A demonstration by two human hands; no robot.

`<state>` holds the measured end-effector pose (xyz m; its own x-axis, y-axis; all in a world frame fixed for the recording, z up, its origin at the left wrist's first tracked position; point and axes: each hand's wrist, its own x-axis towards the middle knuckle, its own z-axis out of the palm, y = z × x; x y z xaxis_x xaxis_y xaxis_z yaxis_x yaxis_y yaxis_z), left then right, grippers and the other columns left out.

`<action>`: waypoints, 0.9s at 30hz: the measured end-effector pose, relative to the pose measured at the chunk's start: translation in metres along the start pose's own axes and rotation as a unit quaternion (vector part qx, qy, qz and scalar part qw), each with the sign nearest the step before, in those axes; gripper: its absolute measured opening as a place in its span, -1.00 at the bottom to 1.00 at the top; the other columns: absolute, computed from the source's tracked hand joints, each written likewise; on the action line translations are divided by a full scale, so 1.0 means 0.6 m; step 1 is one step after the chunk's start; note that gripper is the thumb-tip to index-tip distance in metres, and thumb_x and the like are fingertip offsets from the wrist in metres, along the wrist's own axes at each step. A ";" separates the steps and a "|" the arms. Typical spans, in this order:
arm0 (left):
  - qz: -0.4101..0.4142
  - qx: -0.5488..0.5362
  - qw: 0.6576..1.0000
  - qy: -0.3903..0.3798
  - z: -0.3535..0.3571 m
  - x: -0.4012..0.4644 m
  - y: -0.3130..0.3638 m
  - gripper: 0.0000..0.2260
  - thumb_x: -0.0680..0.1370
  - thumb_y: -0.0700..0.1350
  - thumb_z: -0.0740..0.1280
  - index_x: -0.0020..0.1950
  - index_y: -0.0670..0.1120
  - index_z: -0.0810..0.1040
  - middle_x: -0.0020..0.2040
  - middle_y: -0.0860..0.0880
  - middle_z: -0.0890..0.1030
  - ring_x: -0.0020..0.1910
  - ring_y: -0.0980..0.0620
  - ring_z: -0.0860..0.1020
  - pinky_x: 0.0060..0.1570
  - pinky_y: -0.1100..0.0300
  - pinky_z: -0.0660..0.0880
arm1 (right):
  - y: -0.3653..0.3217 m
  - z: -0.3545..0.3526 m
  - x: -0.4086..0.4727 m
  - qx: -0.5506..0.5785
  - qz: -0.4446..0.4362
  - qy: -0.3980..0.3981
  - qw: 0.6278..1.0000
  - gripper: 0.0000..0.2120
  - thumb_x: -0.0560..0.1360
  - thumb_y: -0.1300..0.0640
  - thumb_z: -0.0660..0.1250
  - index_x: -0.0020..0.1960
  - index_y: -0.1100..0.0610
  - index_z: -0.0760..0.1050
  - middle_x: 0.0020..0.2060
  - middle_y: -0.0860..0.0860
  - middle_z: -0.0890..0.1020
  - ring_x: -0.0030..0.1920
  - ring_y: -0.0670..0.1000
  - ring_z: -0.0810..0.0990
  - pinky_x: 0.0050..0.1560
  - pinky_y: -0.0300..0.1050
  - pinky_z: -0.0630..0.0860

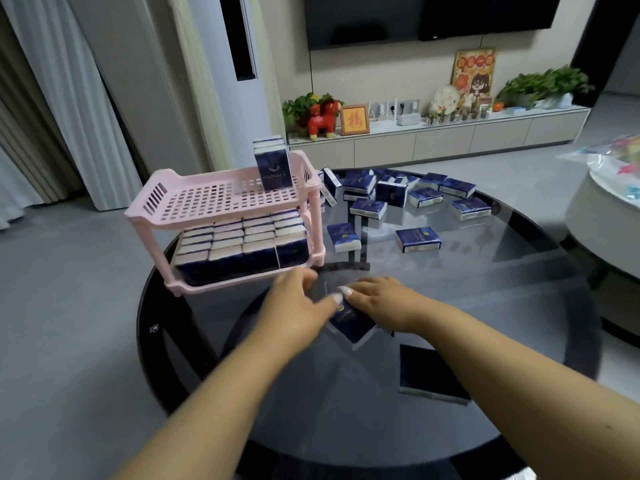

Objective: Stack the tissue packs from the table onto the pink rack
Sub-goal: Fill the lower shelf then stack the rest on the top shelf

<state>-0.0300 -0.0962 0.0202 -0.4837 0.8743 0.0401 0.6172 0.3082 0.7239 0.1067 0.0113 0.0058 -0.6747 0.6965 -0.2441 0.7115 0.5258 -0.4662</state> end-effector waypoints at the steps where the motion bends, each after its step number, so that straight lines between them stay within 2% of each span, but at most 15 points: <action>1: -0.028 0.017 0.999 -0.019 0.015 -0.015 -0.013 -0.49 0.41 0.12 0.47 0.29 -0.01 0.45 0.20 -0.03 0.47 -0.02 0.00 0.56 0.03 0.15 0.50 | -0.009 0.004 -0.011 0.024 -0.021 -0.003 0.999 -0.50 0.58 -0.26 -0.05 0.42 -0.11 0.32 0.43 -0.03 0.32 0.44 0.06 0.22 0.45 0.04 0.12; 3: -0.060 0.031 0.997 -0.025 0.032 -0.044 -0.031 -0.35 0.40 0.18 0.47 0.40 -0.03 0.37 0.29 -0.03 0.39 0.13 -0.01 0.51 0.16 0.11 0.47 | -0.024 0.003 -0.034 0.099 -0.050 0.005 0.994 -0.58 0.63 -0.09 0.03 0.43 0.00 0.33 0.41 -0.03 0.36 0.41 -0.01 0.28 0.38 -0.18 0.16; 4: -0.063 0.038 0.997 -0.016 0.036 -0.055 -0.036 -0.31 0.39 0.19 0.47 0.42 -0.04 0.35 0.32 -0.03 0.37 0.21 -0.02 0.47 0.22 0.10 0.44 | -0.026 -0.002 -0.042 0.136 -0.048 0.020 0.989 -0.60 0.64 -0.04 0.06 0.43 0.03 0.34 0.39 -0.03 0.38 0.39 -0.02 0.33 0.31 -0.22 0.20; 6: -0.058 0.059 0.997 -0.001 0.038 -0.068 -0.039 -0.26 0.36 0.23 0.47 0.43 -0.04 0.33 0.35 -0.02 0.37 0.32 -0.03 0.38 0.31 0.10 0.36 | -0.021 -0.013 -0.051 0.170 -0.011 0.071 0.983 -0.61 0.61 -0.01 0.14 0.39 0.10 0.38 0.33 0.05 0.47 0.31 0.04 0.43 0.29 -0.16 0.31; 8: -0.056 0.069 0.996 -0.006 0.037 -0.074 -0.036 -0.24 0.33 0.25 0.49 0.41 -0.05 0.35 0.34 -0.02 0.37 0.35 -0.03 0.35 0.30 0.14 0.33 | -0.008 -0.021 -0.058 0.129 0.061 0.113 0.983 -0.57 0.56 -0.06 0.24 0.34 0.12 0.41 0.26 0.11 0.52 0.23 0.11 0.48 0.24 -0.07 0.41; 11: -0.066 0.047 0.997 -0.017 0.035 -0.078 -0.029 -0.28 0.27 0.22 0.55 0.30 -0.02 0.38 0.24 0.01 0.39 0.25 0.00 0.42 0.19 0.16 0.39 | -0.003 -0.022 -0.077 0.020 0.116 0.085 0.989 -0.53 0.48 -0.13 0.33 0.24 0.16 0.49 0.18 0.11 0.56 0.20 0.13 0.49 0.17 -0.08 0.42; 13: -0.068 0.016 0.997 -0.011 0.032 -0.079 -0.028 -0.34 0.24 0.16 0.60 0.18 0.00 0.35 0.09 0.06 0.41 0.08 0.04 0.47 0.03 0.18 0.45 | -0.009 -0.014 -0.087 -0.027 0.115 0.054 0.991 -0.65 0.43 -0.16 0.38 0.02 0.10 0.56 0.05 0.10 0.60 0.10 0.12 0.52 0.02 -0.13 0.43; 15: -0.058 -0.040 0.998 0.000 0.032 -0.082 -0.032 -0.39 0.26 0.04 0.62 0.12 -0.01 0.31 -0.03 0.11 0.43 -0.09 0.13 0.48 -0.17 0.26 0.43 | -0.013 -0.005 -0.089 -0.047 0.118 0.055 0.990 -0.70 0.37 -0.18 0.42 -0.24 0.03 0.47 -0.12 0.07 0.59 -0.04 0.10 0.50 -0.12 -0.16 0.37; 16: -0.050 -0.077 0.996 0.010 0.034 -0.084 -0.035 -0.41 0.28 -0.02 0.62 0.11 -0.01 0.31 -0.05 0.11 0.46 -0.13 0.16 0.49 -0.21 0.29 0.43 | -0.014 -0.002 -0.088 -0.048 0.120 0.062 0.990 -0.69 0.34 -0.18 0.45 -0.26 0.02 0.45 -0.16 0.05 0.57 -0.07 0.09 0.49 -0.14 -0.16 0.38; 18: -0.031 -0.161 0.985 0.046 0.040 -0.087 -0.047 -0.47 0.33 -0.14 0.60 0.09 0.01 0.32 -0.03 0.03 0.54 -0.15 0.13 0.55 -0.19 0.25 0.52 | -0.014 0.004 -0.087 -0.027 0.121 0.081 0.989 -0.63 0.28 -0.15 0.50 -0.08 0.04 0.46 -0.11 0.05 0.56 -0.02 0.10 0.49 -0.08 -0.09 0.46; 20: -0.023 -0.228 0.969 0.088 0.041 -0.092 -0.058 -0.55 0.40 -0.21 0.54 0.10 0.03 0.35 -0.02 0.00 0.59 -0.16 0.11 0.59 -0.18 0.26 0.55 | -0.015 0.006 -0.090 0.021 0.110 0.107 0.988 -0.54 0.30 -0.06 0.52 0.06 0.06 0.40 -0.06 0.04 0.55 0.01 0.10 0.50 0.01 -0.01 0.49; 22: -0.032 -0.267 0.957 0.112 0.039 -0.095 -0.068 -0.60 0.46 -0.19 0.49 0.18 0.04 0.39 0.00 0.03 0.60 -0.08 0.10 0.61 -0.11 0.24 0.55 | -0.017 0.003 -0.099 0.095 0.062 0.161 0.980 -0.59 0.35 0.02 0.51 0.05 0.06 0.37 -0.13 -0.01 0.53 -0.08 0.04 0.51 -0.11 -0.08 0.48; 24: -0.036 -0.271 0.954 0.121 0.033 -0.092 -0.073 -0.71 0.50 -0.16 0.44 0.16 0.00 0.45 -0.02 0.04 0.61 -0.06 0.09 0.60 -0.11 0.26 0.51 | -0.023 -0.009 -0.111 0.160 -0.002 0.217 0.963 -0.61 0.37 0.07 0.51 0.06 0.03 0.37 -0.18 -0.04 0.51 -0.21 -0.06 0.47 -0.25 -0.18 0.43; 27: -0.052 -0.247 0.962 0.104 0.025 -0.086 -0.074 -0.89 0.55 -0.08 0.38 0.05 -0.03 0.53 -0.10 0.00 0.63 -0.18 0.05 0.56 -0.23 0.23 0.45 | -0.036 -0.031 -0.128 0.174 -0.082 0.249 0.949 -0.59 0.36 0.07 0.52 0.10 -0.04 0.39 -0.16 -0.08 0.53 -0.24 -0.14 0.46 -0.22 -0.21 0.45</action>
<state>-0.0231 -0.1491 -0.0243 -0.6720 0.7388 0.0505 0.2146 0.1291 0.9681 0.1470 -0.0444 0.0502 -0.5324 0.8091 0.2490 0.4373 0.5147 -0.7375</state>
